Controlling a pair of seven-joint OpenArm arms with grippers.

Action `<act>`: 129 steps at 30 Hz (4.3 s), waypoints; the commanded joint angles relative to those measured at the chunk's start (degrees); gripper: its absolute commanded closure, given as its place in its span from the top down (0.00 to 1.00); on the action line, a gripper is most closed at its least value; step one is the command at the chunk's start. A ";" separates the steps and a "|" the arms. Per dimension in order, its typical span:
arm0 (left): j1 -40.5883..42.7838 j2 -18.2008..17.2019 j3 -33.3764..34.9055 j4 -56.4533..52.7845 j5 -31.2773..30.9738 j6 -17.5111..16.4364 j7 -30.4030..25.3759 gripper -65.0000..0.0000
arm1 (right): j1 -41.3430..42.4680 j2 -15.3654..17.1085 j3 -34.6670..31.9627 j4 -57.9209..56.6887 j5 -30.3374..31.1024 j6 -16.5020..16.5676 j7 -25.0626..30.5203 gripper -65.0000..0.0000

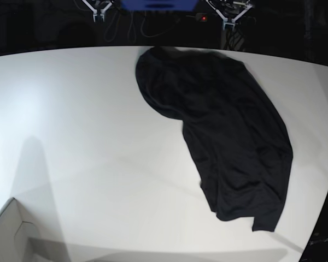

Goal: Layout the t-shirt on the table in an organized manner, then fold the t-shirt properly

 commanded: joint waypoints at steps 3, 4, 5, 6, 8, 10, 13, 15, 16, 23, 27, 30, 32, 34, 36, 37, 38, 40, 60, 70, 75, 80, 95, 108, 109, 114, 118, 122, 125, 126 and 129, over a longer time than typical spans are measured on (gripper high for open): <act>2.63 0.25 -0.05 3.93 -0.10 0.05 3.18 0.00 | -0.95 0.16 0.03 0.14 0.23 0.52 0.10 0.00; 3.16 0.25 -0.05 4.90 -0.10 0.05 4.41 0.00 | -1.57 0.16 0.03 0.14 0.23 0.52 0.10 0.00; 3.60 0.16 -0.05 5.77 -0.10 0.05 5.11 0.00 | -2.01 0.24 0.03 0.23 0.23 0.52 0.10 0.00; 4.30 -0.19 -0.05 6.74 -0.10 0.05 5.55 0.00 | -2.45 0.68 0.03 0.76 0.23 0.52 0.19 0.00; 5.71 -1.07 -0.05 8.94 -0.19 0.05 5.55 0.00 | -4.12 1.21 0.12 3.83 0.23 0.52 0.19 0.00; 6.76 -1.42 -0.05 10.61 -0.19 0.05 5.55 0.00 | -7.28 1.30 0.12 8.58 0.23 0.52 0.19 0.00; 8.08 -1.60 -0.05 12.10 -0.19 0.05 5.55 0.00 | -13.08 1.30 0.12 18.78 0.23 0.52 0.01 0.00; 9.31 -2.48 -0.14 13.16 -0.19 0.05 5.55 0.00 | -16.86 1.30 0.03 25.90 0.23 0.52 -0.25 0.00; 10.01 -2.65 -0.14 13.86 -0.19 0.05 5.55 0.00 | -18.80 1.39 0.12 29.42 0.23 0.52 -0.34 0.00; 19.07 -5.02 0.30 28.37 -8.19 -0.03 5.73 0.00 | -32.07 2.62 0.38 51.83 0.23 0.52 -0.34 0.00; 25.40 -7.22 0.30 41.91 -13.46 -0.03 7.92 0.00 | -38.23 3.41 0.56 63.53 0.23 0.52 -0.34 0.00; 29.44 -8.89 0.30 52.90 -15.84 -0.03 13.02 0.00 | -42.53 4.11 0.56 72.32 0.23 0.52 -0.43 0.00; 31.82 -9.86 0.12 59.22 -16.54 -0.03 15.04 0.00 | -44.73 4.11 0.56 77.06 0.23 0.52 -0.43 0.00; 34.01 -11.00 0.12 65.29 -16.80 -0.03 15.92 0.00 | -46.49 4.11 0.56 82.25 0.23 0.52 -0.43 0.00; 36.04 -11.53 0.03 70.30 -16.80 -0.03 15.92 0.00 | -47.98 4.11 0.21 86.65 0.23 0.52 -0.43 0.00; 36.92 -11.62 -0.05 72.85 -16.80 -0.03 15.92 0.00 | -48.42 4.11 0.12 89.11 0.23 0.52 -0.43 0.00; 37.62 -11.62 -0.05 74.79 -16.80 0.05 15.92 0.00 | -48.69 4.11 0.03 91.04 0.23 0.52 -0.43 0.00; 38.85 -11.62 -0.05 78.57 -16.72 0.23 15.92 0.00 | -48.69 3.85 -0.50 94.47 0.23 0.52 -0.43 0.00; 39.29 -11.62 -0.23 101.07 -16.80 0.41 16.10 0.00 | -37.61 5.52 -20.63 100.19 0.14 0.52 -15.20 0.17; 36.92 -11.09 -5.86 101.16 -16.80 0.41 16.10 0.63 | -24.86 8.42 -28.28 100.01 0.14 0.52 -21.18 0.44; 34.81 -11.00 -8.32 100.98 -16.80 0.41 16.10 0.67 | -18.18 8.24 -28.54 99.75 0.23 0.52 -25.22 0.44; 32.17 -10.91 -9.46 98.52 -16.80 0.41 16.10 0.68 | -12.12 6.57 -28.28 99.13 0.23 0.52 -29.97 0.45; 25.75 -9.86 -9.11 86.13 -16.80 0.41 16.10 0.68 | -1.04 5.69 -28.19 83.66 0.23 0.52 -32.43 0.44; 26.01 -9.77 -8.93 84.37 -16.89 -0.03 16.10 0.60 | 1.51 5.78 -19.05 78.82 0.23 0.52 -32.34 0.00; 26.10 -9.77 -8.85 84.54 -16.89 -0.03 16.10 0.54 | 1.51 5.78 -17.02 80.40 0.23 0.52 -32.34 0.00; 26.19 -9.51 -5.42 84.90 -16.89 -0.03 16.10 0.14 | 2.48 5.69 -9.73 88.76 0.23 0.52 -32.34 0.00; 27.86 -9.42 -3.92 88.41 -16.89 0.32 16.10 0.00 | 3.44 5.08 -2.87 92.01 0.23 0.34 -32.34 0.00; 28.83 -9.33 -3.48 93.25 -16.89 0.32 16.10 0.07 | 6.35 2.79 3.11 91.57 0.23 0.52 -32.87 0.00; 29.18 -8.89 -3.92 96.24 -16.89 0.32 16.10 0.07 | 7.40 2.09 5.13 90.16 0.23 0.52 -32.87 0.00; 29.18 -8.89 -3.92 96.85 -16.89 0.32 16.10 0.07 | 7.93 1.91 5.22 89.64 0.23 0.52 -32.96 0.00; 28.83 -8.72 -4.01 97.38 -16.89 0.41 16.10 0.07 | 8.37 2.09 5.39 87.61 0.23 0.52 -33.04 0.00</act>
